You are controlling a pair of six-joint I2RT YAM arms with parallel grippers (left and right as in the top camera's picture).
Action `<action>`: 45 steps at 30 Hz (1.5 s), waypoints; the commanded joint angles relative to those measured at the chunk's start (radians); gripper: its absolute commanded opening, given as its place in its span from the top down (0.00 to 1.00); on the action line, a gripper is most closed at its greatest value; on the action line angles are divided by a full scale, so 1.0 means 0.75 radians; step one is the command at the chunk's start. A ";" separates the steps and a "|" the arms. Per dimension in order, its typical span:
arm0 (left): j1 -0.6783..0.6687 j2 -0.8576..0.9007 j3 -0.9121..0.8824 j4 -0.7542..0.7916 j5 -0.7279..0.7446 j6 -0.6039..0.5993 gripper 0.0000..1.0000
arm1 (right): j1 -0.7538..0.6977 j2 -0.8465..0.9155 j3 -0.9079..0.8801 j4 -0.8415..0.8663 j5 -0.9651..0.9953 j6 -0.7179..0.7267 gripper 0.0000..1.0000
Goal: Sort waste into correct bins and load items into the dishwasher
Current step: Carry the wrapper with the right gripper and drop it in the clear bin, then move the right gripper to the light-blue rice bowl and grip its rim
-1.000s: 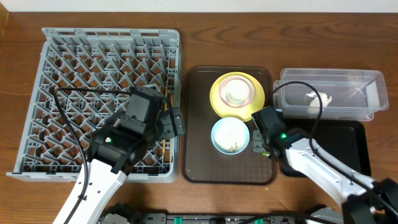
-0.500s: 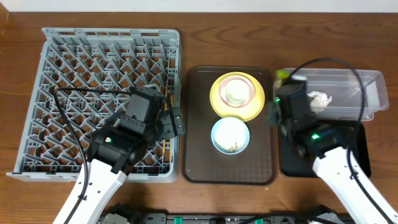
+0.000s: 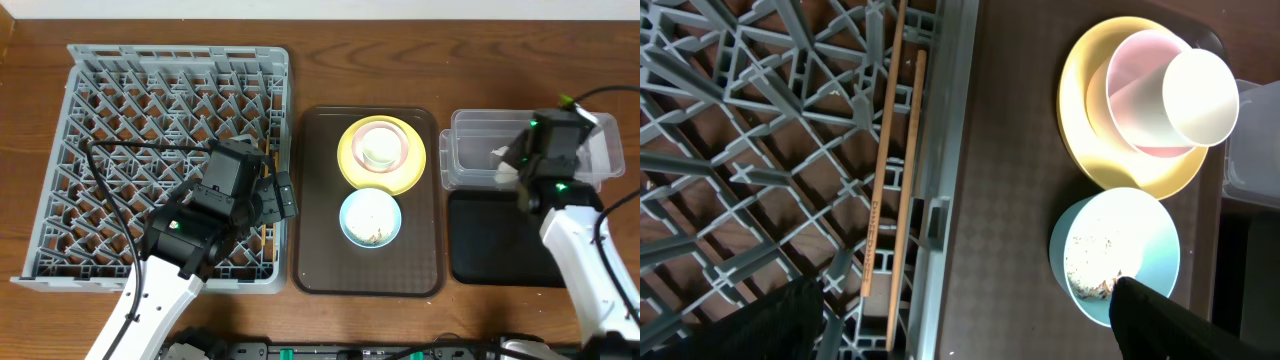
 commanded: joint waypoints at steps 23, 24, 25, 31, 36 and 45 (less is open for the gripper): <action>0.006 0.001 0.009 -0.004 -0.017 -0.002 0.08 | -0.141 -0.634 0.019 -0.212 -0.409 -0.138 0.01; 0.006 0.001 0.009 -0.004 -0.017 -0.002 0.07 | -0.144 -0.697 0.019 -0.246 -0.399 -0.138 0.01; 0.006 0.001 0.009 -0.004 -0.017 -0.002 0.08 | -0.144 -0.751 0.019 -0.274 -0.384 -0.138 0.01; 0.006 0.001 0.009 -0.004 -0.017 -0.002 0.07 | -0.144 -1.037 0.019 -0.407 -0.280 -0.109 0.01; 0.006 0.001 0.009 -0.004 -0.017 -0.002 0.07 | -0.144 -1.073 0.019 -0.511 -0.286 -0.108 0.01; 0.006 0.001 0.009 -0.004 -0.017 -0.002 0.08 | -0.143 -1.072 0.019 -0.641 -0.351 -0.108 0.01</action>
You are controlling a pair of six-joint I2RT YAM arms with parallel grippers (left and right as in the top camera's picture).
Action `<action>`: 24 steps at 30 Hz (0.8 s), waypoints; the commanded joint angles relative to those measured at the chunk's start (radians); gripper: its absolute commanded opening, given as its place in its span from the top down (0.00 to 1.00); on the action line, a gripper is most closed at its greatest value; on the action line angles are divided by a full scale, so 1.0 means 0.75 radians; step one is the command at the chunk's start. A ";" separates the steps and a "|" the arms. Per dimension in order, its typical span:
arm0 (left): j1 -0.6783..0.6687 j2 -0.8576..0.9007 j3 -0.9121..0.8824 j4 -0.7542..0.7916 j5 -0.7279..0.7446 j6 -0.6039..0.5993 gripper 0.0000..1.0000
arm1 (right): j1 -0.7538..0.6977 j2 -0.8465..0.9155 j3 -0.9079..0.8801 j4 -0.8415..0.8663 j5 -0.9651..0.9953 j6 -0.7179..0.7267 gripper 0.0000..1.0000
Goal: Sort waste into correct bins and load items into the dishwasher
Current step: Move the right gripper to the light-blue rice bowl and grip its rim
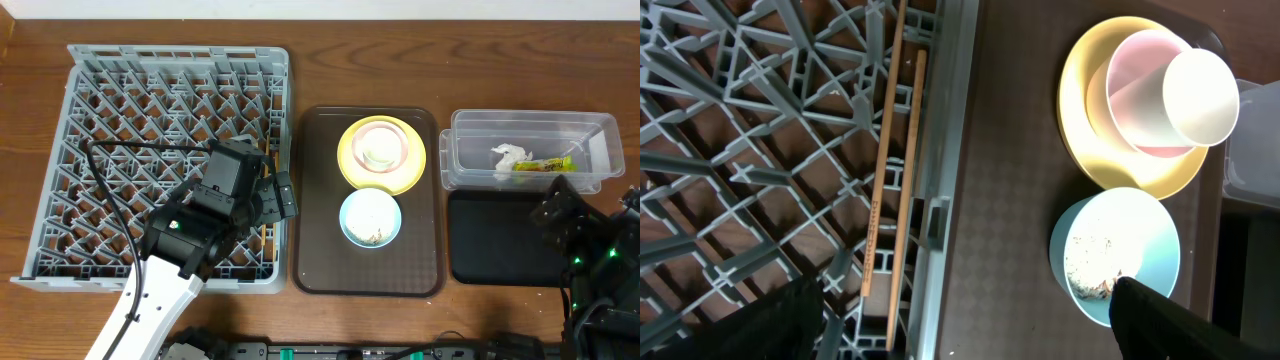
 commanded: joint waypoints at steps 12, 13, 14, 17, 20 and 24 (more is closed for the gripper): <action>0.006 0.001 0.009 -0.004 -0.017 -0.002 0.08 | 0.162 0.386 0.012 -0.139 -0.822 -0.374 0.39; 0.006 0.001 0.009 -0.004 -0.017 -0.002 0.07 | 0.210 0.440 0.012 -0.134 -0.821 -0.374 0.43; 0.006 0.001 0.009 -0.004 -0.017 -0.002 0.08 | 0.253 0.484 0.013 -0.126 -0.821 -0.373 0.45; 0.006 0.001 0.009 -0.004 -0.017 -0.002 0.08 | 0.433 0.639 0.014 -0.058 -0.813 -0.365 0.60; 0.006 0.001 0.009 -0.004 -0.017 -0.002 0.08 | 0.614 0.764 0.014 0.013 -0.707 -0.302 0.86; 0.006 0.001 0.009 -0.004 -0.017 -0.002 0.08 | 0.852 0.917 0.014 0.072 -0.428 -0.232 0.99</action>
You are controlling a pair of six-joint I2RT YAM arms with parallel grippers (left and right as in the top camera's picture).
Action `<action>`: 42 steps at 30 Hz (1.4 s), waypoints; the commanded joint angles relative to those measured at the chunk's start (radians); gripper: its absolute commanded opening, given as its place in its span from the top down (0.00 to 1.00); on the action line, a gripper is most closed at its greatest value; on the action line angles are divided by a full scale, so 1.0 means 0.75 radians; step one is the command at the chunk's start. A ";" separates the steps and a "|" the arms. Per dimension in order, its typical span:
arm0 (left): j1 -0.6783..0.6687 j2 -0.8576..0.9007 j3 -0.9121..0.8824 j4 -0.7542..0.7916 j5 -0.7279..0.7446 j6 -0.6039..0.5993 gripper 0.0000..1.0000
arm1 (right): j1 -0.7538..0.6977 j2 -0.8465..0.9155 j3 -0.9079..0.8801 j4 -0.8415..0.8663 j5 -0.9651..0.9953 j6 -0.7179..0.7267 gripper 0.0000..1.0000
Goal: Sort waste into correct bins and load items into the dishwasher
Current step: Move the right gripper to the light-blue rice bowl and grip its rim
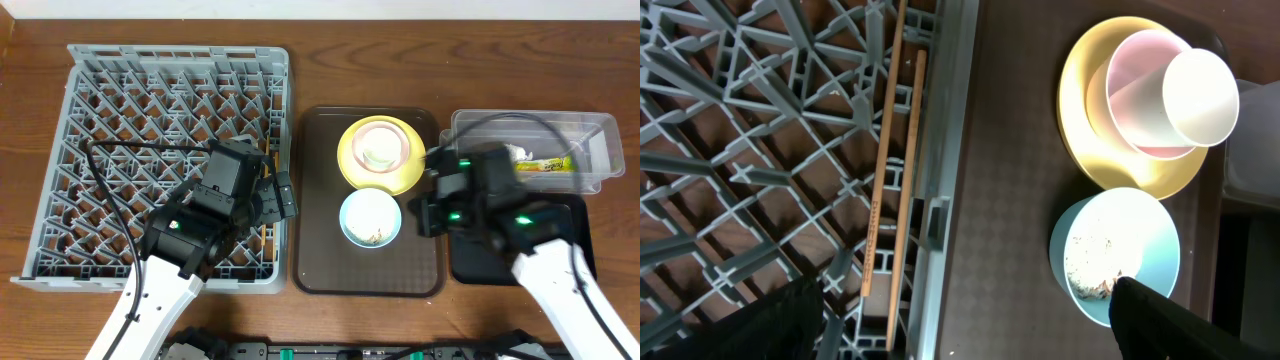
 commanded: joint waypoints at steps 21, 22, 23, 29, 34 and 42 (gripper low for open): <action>0.006 0.001 0.009 -0.005 -0.017 -0.002 0.07 | 0.405 0.421 0.016 -0.045 0.771 0.245 0.99; 0.006 0.001 0.009 -0.005 -0.017 -0.002 0.08 | 0.406 0.407 0.016 -0.065 0.771 0.245 0.99; 0.006 0.001 0.009 -0.005 -0.017 -0.002 0.08 | 0.406 0.394 0.016 -0.084 0.772 0.244 0.99; 0.006 0.001 0.009 -0.005 -0.017 -0.002 0.07 | 0.404 0.273 0.036 -0.106 0.809 0.239 0.99; 0.006 0.001 0.009 -0.005 -0.017 -0.002 0.07 | 0.405 0.183 0.108 -0.067 0.544 0.189 0.92; 0.006 0.001 0.009 -0.005 -0.017 -0.002 0.08 | 0.405 0.224 0.105 -0.023 0.512 0.184 0.99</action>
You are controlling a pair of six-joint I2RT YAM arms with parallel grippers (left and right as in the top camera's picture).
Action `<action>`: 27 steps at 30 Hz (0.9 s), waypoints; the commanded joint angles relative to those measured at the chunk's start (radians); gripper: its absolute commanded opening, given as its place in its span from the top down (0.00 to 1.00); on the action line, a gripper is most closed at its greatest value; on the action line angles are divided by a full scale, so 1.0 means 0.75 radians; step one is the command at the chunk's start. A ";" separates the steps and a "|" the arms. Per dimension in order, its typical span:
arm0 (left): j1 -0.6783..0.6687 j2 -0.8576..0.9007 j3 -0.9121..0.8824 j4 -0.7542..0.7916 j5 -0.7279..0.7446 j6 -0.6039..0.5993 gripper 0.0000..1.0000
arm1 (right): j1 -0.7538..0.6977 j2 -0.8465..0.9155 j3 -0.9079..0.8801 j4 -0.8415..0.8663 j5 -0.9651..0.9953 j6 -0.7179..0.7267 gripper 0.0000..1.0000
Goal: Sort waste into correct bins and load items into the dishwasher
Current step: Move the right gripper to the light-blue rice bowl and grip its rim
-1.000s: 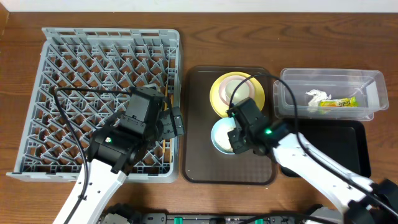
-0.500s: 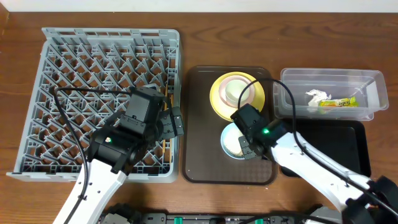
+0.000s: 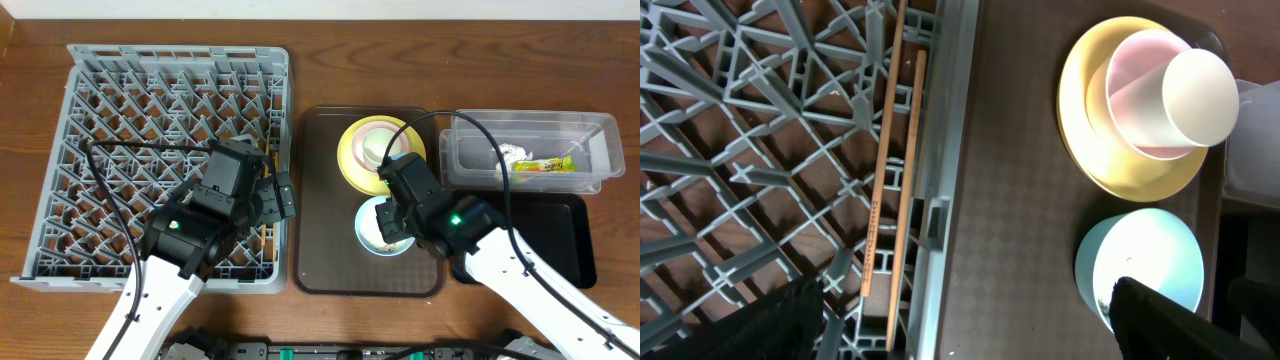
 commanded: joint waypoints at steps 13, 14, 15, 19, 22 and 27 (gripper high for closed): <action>0.006 0.001 0.009 -0.004 -0.017 -0.002 0.08 | 0.012 0.343 0.007 -0.099 0.004 -0.009 0.99; 0.006 0.001 0.009 -0.004 -0.017 -0.002 0.08 | 0.012 0.351 0.007 -0.122 0.028 0.002 0.99; 0.006 0.001 0.009 -0.004 -0.017 -0.002 0.07 | 0.012 0.357 0.007 -0.151 0.063 0.017 0.99; 0.006 0.001 0.009 -0.004 -0.017 -0.002 0.08 | 0.012 0.359 0.007 -0.267 0.196 0.058 0.99; 0.006 0.001 0.009 -0.004 -0.017 -0.002 0.07 | 0.010 0.359 0.007 -0.320 0.237 0.076 0.99; 0.006 0.001 0.009 -0.004 -0.017 -0.002 0.08 | 0.007 0.358 0.015 -0.281 0.235 0.074 0.99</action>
